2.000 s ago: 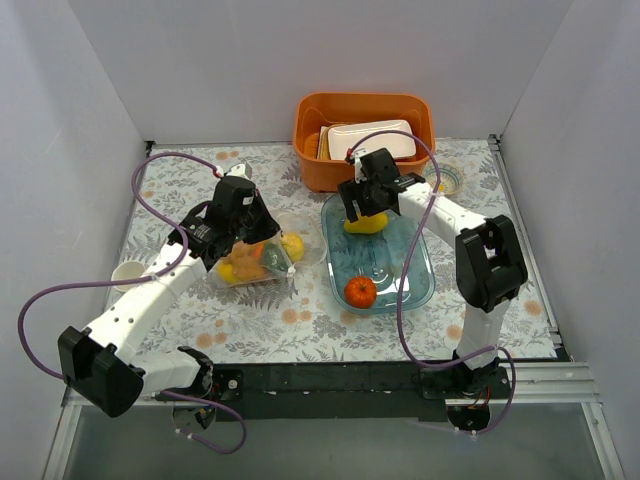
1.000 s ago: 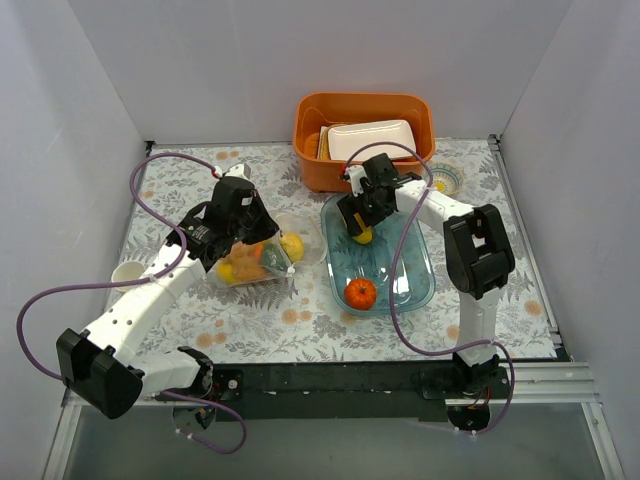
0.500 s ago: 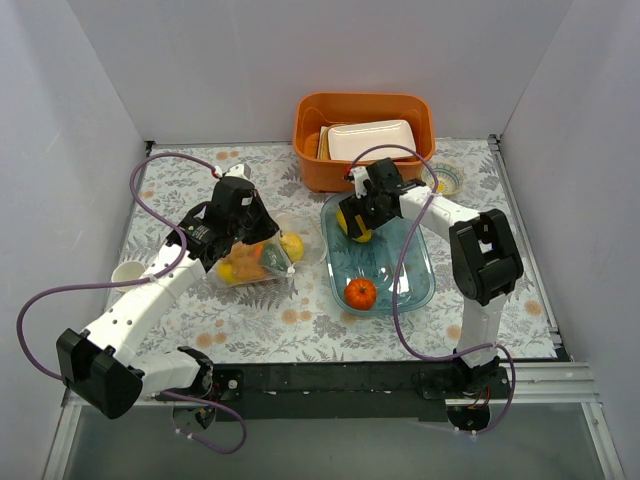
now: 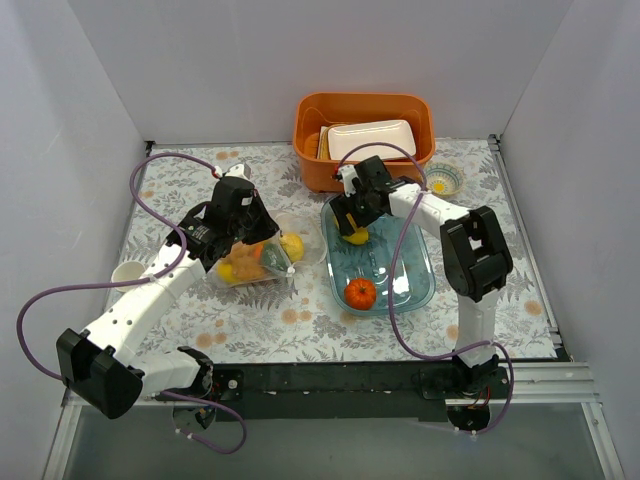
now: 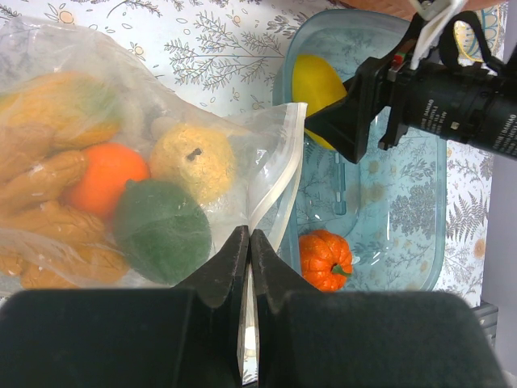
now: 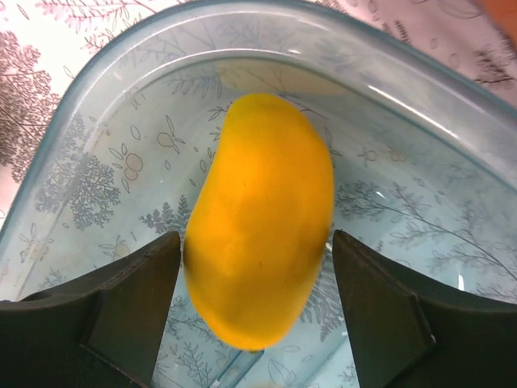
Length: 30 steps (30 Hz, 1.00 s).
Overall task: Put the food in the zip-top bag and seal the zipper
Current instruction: Pick up the fake fruit from the bin.
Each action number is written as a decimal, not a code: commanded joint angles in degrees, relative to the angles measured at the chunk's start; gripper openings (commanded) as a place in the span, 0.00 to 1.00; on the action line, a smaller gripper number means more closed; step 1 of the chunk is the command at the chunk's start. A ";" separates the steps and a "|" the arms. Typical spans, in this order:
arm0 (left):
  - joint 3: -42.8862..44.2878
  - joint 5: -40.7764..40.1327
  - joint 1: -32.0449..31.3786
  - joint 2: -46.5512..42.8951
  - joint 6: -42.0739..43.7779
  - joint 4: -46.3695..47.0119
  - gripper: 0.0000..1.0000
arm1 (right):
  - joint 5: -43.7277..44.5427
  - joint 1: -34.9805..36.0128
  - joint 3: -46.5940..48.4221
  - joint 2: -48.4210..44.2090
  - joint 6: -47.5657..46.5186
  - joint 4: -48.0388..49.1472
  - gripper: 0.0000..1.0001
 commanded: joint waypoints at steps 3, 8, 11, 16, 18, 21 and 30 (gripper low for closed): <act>0.14 -0.79 -0.15 -1.05 0.78 -0.36 0.00 | 0.51 0.78 3.47 2.00 -1.63 -1.37 0.78; 0.05 -0.88 -0.15 -1.06 0.61 -0.36 0.00 | -0.54 0.87 2.86 1.30 -1.45 -1.02 0.59; 0.05 -0.70 -0.15 -1.14 0.61 -0.36 0.00 | -1.33 0.78 1.98 0.24 -1.01 -0.32 0.47; 0.05 -0.88 -0.15 -1.32 0.70 -0.45 0.00 | -2.30 0.87 0.92 -1.08 -0.13 -0.57 0.34; -0.04 -0.88 -0.15 -1.41 0.61 -0.45 0.00 | -2.47 0.78 -0.22 -2.65 0.92 -0.14 0.34; -0.04 -0.79 -0.24 -1.41 0.52 -0.45 0.00 | -2.91 0.87 -2.14 -5.81 2.67 0.83 0.34; 0.22 -0.26 -0.15 -1.32 0.61 -0.27 0.00 | -3.00 0.87 -6.28 -15.30 8.39 1.27 0.34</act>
